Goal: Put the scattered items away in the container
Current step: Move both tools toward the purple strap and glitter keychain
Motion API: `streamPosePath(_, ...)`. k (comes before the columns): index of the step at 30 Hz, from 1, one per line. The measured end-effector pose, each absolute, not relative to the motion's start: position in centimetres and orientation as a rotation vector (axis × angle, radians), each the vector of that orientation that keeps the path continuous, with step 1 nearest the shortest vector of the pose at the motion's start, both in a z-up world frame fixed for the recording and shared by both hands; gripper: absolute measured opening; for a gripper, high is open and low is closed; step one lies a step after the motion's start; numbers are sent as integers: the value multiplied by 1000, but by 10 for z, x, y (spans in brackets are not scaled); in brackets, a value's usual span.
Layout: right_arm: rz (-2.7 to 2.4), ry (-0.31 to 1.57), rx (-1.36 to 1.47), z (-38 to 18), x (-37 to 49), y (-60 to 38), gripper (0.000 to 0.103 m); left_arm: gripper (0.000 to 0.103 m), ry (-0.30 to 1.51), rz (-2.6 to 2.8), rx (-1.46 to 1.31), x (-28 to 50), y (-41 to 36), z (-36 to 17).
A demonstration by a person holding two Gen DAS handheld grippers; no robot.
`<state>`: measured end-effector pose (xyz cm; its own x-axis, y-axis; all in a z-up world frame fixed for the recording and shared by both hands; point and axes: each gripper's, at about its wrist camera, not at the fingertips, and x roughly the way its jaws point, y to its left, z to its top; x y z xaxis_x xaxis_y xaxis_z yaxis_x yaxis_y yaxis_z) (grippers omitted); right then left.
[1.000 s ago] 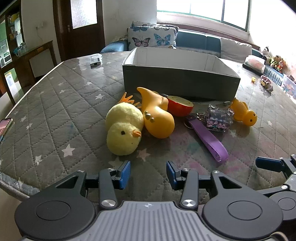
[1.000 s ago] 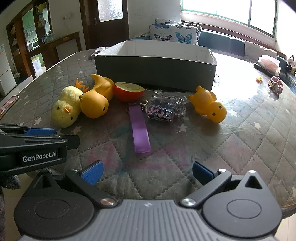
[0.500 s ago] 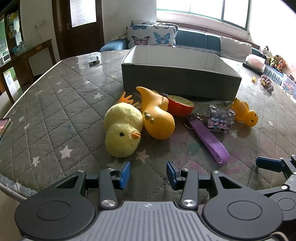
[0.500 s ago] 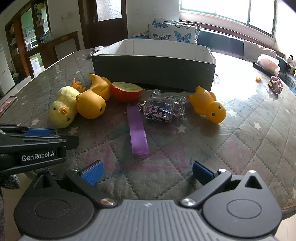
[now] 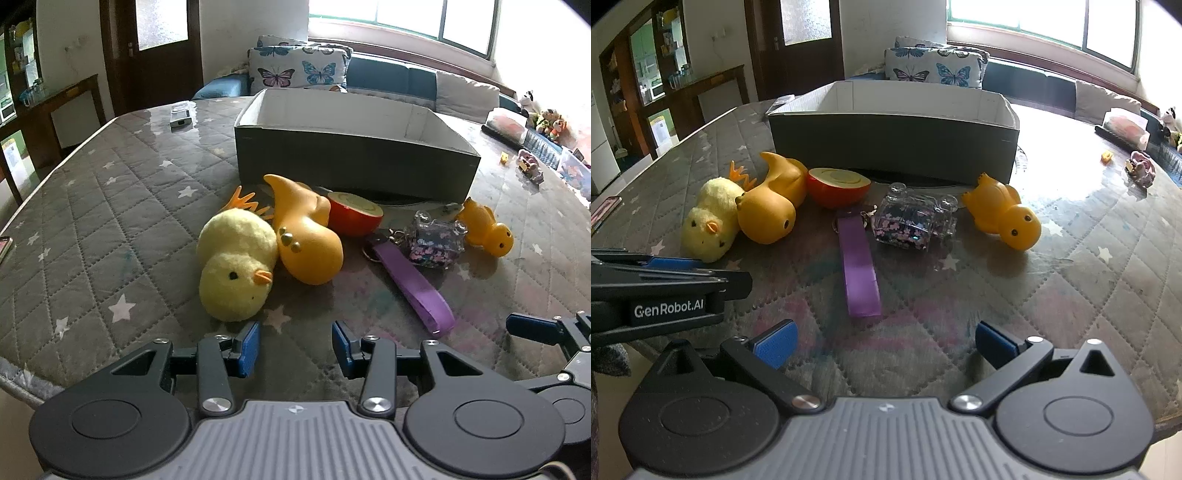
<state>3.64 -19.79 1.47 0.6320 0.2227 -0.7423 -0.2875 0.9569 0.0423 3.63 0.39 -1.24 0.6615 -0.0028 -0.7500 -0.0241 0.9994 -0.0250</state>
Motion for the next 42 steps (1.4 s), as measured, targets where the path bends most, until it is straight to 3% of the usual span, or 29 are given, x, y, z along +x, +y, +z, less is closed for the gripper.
streamPosePath(42, 171, 821, 27, 15, 61, -244, 98, 43, 871, -118, -55, 72, -22, -1)
